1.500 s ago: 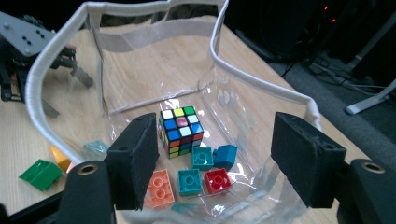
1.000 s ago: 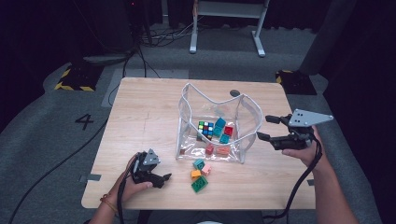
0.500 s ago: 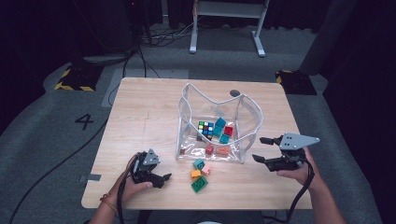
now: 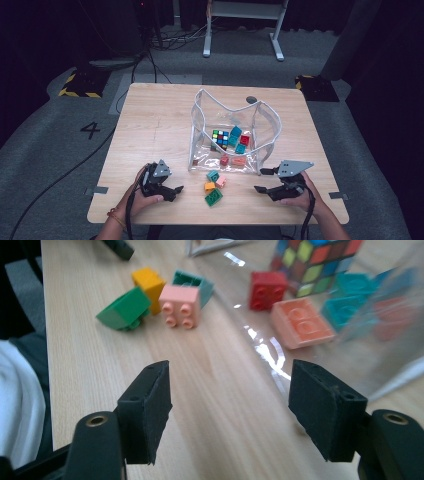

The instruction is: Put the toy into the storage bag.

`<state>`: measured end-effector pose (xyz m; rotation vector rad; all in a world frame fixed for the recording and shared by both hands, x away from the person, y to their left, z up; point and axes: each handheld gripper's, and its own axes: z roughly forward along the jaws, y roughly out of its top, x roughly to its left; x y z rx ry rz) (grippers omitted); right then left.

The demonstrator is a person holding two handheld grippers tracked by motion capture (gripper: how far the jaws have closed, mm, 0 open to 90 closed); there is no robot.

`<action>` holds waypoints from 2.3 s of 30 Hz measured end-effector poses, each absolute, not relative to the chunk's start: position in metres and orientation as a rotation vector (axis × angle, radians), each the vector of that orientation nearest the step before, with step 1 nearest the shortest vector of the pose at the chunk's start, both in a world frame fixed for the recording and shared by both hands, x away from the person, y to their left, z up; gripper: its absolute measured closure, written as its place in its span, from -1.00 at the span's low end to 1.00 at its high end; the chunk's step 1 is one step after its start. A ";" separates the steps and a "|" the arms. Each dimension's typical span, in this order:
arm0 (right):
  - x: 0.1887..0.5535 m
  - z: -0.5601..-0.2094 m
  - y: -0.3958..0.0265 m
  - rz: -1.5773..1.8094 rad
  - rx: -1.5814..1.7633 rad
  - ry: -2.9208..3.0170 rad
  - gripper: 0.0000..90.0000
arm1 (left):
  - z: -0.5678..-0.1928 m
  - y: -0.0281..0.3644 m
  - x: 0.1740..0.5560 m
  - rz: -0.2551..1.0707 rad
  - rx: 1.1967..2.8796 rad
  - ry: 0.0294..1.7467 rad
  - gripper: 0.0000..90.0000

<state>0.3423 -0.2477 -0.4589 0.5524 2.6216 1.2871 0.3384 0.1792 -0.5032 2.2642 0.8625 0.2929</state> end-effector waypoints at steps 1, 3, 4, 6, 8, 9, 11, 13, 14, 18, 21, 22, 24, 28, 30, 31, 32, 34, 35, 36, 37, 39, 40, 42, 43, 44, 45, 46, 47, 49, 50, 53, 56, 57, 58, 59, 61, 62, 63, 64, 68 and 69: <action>0.341 -0.465 -0.240 1.277 0.534 2.645 -0.24 | -0.503 0.179 0.338 0.292 2.264 0.863 -0.77; 0.340 -0.470 -0.232 1.289 0.520 2.661 -0.23 | -0.503 0.179 0.338 0.293 2.264 0.863 -0.77; 0.340 -0.470 -0.232 1.289 0.520 2.661 -0.23 | -0.503 0.179 0.338 0.293 2.264 0.863 -0.77; 0.338 -0.473 -0.218 1.288 0.482 2.657 -0.21 | -0.503 0.179 0.338 0.293 2.264 0.863 -0.77; 0.340 -0.473 -0.209 1.311 0.470 2.655 -0.20 | -0.503 0.179 0.338 0.293 2.264 0.864 -0.77; 0.340 -0.473 -0.205 1.319 0.466 2.650 -0.18 | -0.503 0.179 0.338 0.293 2.264 0.863 -0.77; 0.341 -0.474 -0.195 1.321 0.481 2.653 -0.16 | -0.503 0.179 0.338 0.291 2.264 0.863 -0.77; 0.342 -0.474 -0.191 1.324 0.476 2.656 -0.16 | -0.503 0.179 0.338 0.289 2.260 0.865 -0.77; 0.344 -0.475 -0.180 1.338 0.467 2.661 -0.15 | -0.503 0.179 0.338 0.289 2.261 0.865 -0.77; 0.346 -0.477 -0.169 1.335 0.505 2.678 -0.14 | -0.503 0.179 0.338 0.289 2.260 0.865 -0.77; 0.347 -0.480 -0.154 1.309 0.489 2.675 -0.14 | -0.503 0.179 0.339 0.286 2.261 0.863 -0.77; 0.347 -0.480 -0.154 1.309 0.489 2.675 -0.14 | -0.503 0.179 0.339 0.286 2.261 0.863 -0.77; 0.350 -0.483 -0.149 1.324 0.456 2.651 -0.14 | -0.503 0.179 0.339 0.286 2.261 0.863 -0.77; 0.354 -0.488 -0.140 1.293 0.479 2.652 -0.02 | -0.503 0.179 0.339 0.284 2.261 0.863 -0.77; 0.353 -0.488 -0.139 1.267 0.528 2.663 0.01 | -0.503 0.179 0.338 0.287 2.262 0.864 -0.77; 0.353 -0.489 -0.138 1.260 0.531 2.658 0.06 | -0.503 0.179 0.339 0.291 2.266 0.858 -0.77; 0.355 -0.490 -0.139 1.237 0.526 2.658 0.21 | -0.503 0.179 0.338 0.289 2.267 0.857 -0.77; 0.355 -0.492 -0.141 1.241 0.541 2.661 0.29 | -0.503 0.180 0.339 0.290 2.266 0.855 -0.77; 0.355 -0.493 -0.142 1.251 0.543 2.656 0.31 | -0.503 0.180 0.339 0.290 2.266 0.855 -0.77; 0.355 -0.493 -0.144 1.256 0.549 2.660 0.31 | -0.503 0.180 0.339 0.289 2.267 0.854 -0.77; 0.355 -0.493 -0.145 1.251 0.551 2.663 0.31 | -0.503 0.180 0.339 0.289 2.266 0.855 -0.77; 0.358 -0.492 -0.147 1.280 0.487 2.644 0.31 | -0.503 0.180 0.339 0.288 2.266 0.854 -0.77; 0.358 -0.492 -0.147 1.280 0.487 2.644 0.31 | -0.503 0.180 0.339 0.288 2.266 0.854 -0.77; 0.357 -0.491 -0.152 1.300 0.488 2.639 0.31 | -0.503 0.180 0.339 0.288 2.266 0.854 -0.77; 0.356 -0.489 -0.157 1.292 0.472 2.654 0.32 | -0.503 0.180 0.339 0.289 2.267 0.854 -0.77; 0.356 -0.489 -0.157 1.292 0.472 2.654 0.32 | -0.503 0.180 0.339 0.289 2.267 0.854 -0.77; 0.355 -0.488 -0.159 1.303 0.466 2.649 0.32 | -0.503 0.180 0.339 0.289 2.267 0.854 -0.77; 0.354 -0.487 -0.163 1.299 0.478 2.647 0.32 | -0.503 0.180 0.339 0.289 2.266 0.854 -0.77; 0.351 -0.485 -0.171 1.285 0.486 2.647 0.32 | -0.503 0.180 0.339 0.288 2.266 0.854 -0.77; 0.348 -0.484 -0.181 1.251 0.504 2.651 0.32 | -0.503 0.179 0.338 0.283 2.263 0.859 -0.77; 0.348 -0.483 -0.186 1.257 0.505 2.658 0.32 | -0.503 0.180 0.339 0.289 2.266 0.854 -0.77; 0.350 -0.482 -0.202 1.264 0.473 2.636 0.32 | -0.503 0.180 0.339 0.288 2.267 0.854 -0.77; 0.351 -0.481 -0.218 1.247 0.493 2.619 0.32 | -0.503 0.180 0.339 0.289 2.267 0.854 -0.77; 0.351 -0.481 -0.223 1.243 0.501 2.617 0.32 | -0.503 0.180 0.339 0.289 2.267 0.854 -0.77; 0.351 -0.480 -0.228 1.236 0.513 2.607 0.32 | -0.503 0.180 0.339 0.289 2.266 0.854 -0.77; 0.351 -0.478 -0.233 1.239 0.534 2.601 0.32 | -0.503 0.180 0.339 0.289 2.267 0.854 -0.77; 0.351 -0.476 -0.242 1.253 0.550 2.580 0.32 | -0.503 0.180 0.339 0.289 2.267 0.854 -0.77; 0.351 -0.476 -0.242 1.253 0.550 2.580 0.32 | -0.503 0.180 0.339 0.289 2.267 0.854 -0.77; 0.349 -0.474 -0.252 1.251 0.586 2.569 0.32 | -0.503 0.180 0.338 0.287 2.267 0.855 -0.77; 0.349 -0.474 -0.256 1.245 0.593 2.562 0.32 | -0.503 0.180 0.338 0.289 2.267 0.856 -0.77; 0.350 -0.472 -0.271 1.245 0.654 2.522 0.32 | -0.503 0.179 0.338 0.288 2.267 0.856 -0.77; 0.350 -0.469 -0.276 1.247 0.662 2.511 0.32 | -0.503 0.179 0.338 0.289 2.265 0.859 -0.77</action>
